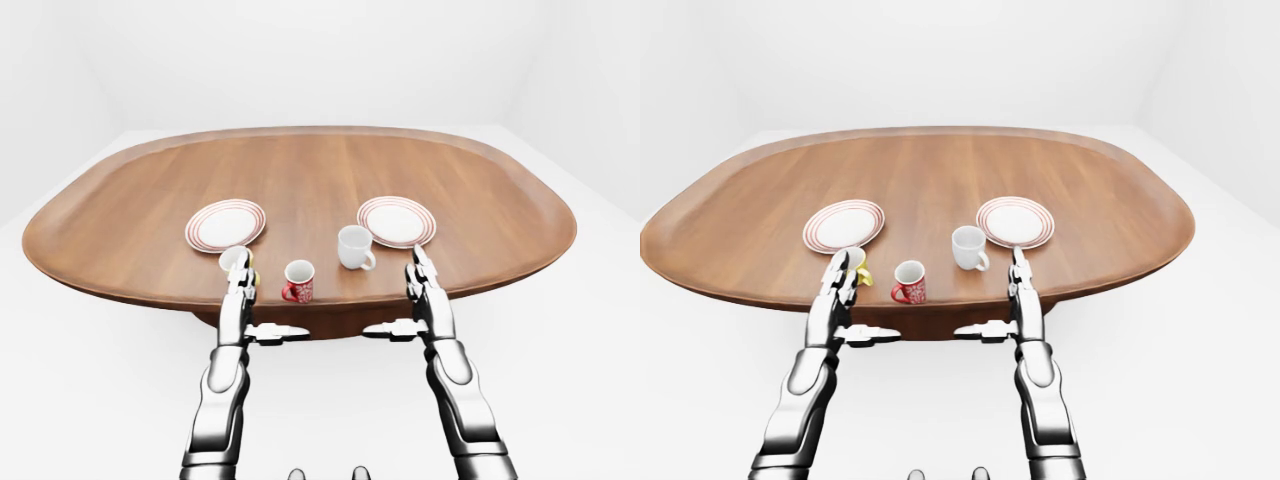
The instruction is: Put the red mug on the left plate.
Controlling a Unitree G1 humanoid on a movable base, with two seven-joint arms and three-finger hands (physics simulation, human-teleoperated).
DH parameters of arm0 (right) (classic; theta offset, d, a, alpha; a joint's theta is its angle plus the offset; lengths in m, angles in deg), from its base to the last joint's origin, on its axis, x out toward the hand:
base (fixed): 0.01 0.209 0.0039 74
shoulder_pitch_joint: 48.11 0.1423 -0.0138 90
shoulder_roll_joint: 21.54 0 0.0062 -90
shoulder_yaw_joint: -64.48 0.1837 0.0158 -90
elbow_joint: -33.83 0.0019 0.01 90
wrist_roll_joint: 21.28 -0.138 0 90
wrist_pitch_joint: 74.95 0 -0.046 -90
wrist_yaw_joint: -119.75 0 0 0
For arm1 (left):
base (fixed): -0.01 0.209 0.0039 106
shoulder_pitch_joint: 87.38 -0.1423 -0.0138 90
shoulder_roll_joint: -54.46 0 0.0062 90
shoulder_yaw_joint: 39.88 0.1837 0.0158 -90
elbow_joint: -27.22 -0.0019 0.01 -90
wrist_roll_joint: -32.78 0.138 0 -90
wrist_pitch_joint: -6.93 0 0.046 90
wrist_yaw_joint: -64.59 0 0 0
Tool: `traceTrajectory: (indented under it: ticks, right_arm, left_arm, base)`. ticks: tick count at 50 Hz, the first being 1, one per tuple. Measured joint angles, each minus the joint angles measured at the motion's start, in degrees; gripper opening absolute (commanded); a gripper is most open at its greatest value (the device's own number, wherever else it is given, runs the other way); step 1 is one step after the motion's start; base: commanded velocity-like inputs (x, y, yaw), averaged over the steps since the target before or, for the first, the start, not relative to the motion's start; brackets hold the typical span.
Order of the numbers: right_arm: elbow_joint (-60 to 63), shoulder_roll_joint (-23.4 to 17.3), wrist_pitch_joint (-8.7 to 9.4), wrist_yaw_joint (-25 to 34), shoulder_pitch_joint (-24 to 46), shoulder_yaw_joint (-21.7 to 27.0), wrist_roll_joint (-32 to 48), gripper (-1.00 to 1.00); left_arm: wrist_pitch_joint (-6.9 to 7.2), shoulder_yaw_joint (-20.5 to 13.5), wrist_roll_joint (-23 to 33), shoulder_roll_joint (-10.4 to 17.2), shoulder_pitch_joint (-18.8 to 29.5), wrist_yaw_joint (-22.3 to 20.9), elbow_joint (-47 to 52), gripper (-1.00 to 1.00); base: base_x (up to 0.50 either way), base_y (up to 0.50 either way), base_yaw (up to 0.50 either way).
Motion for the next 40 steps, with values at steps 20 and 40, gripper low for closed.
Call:
traceTrajectory:
  ticks: [20, 40]
  right_arm:
    - [0.7, -0.4, 0.89, 0.8, -0.3, 0.6, -0.4, 1.00]
    - [31.8, 2.2, -1.18, 5.5, -22.1, 3.5, -0.8, 1.00]
  left_arm:
    - [0.24, -1.3, -0.9, 0.7, 0.5, -1.5, -1.1, 1.00]
    - [-5.08, -1.1, -0.7, -2.0, -21.9, 0.0, 28.9, 1.00]
  base:
    - [0.00, 0.00, 0.00]
    - [0.00, 0.00, 0.00]
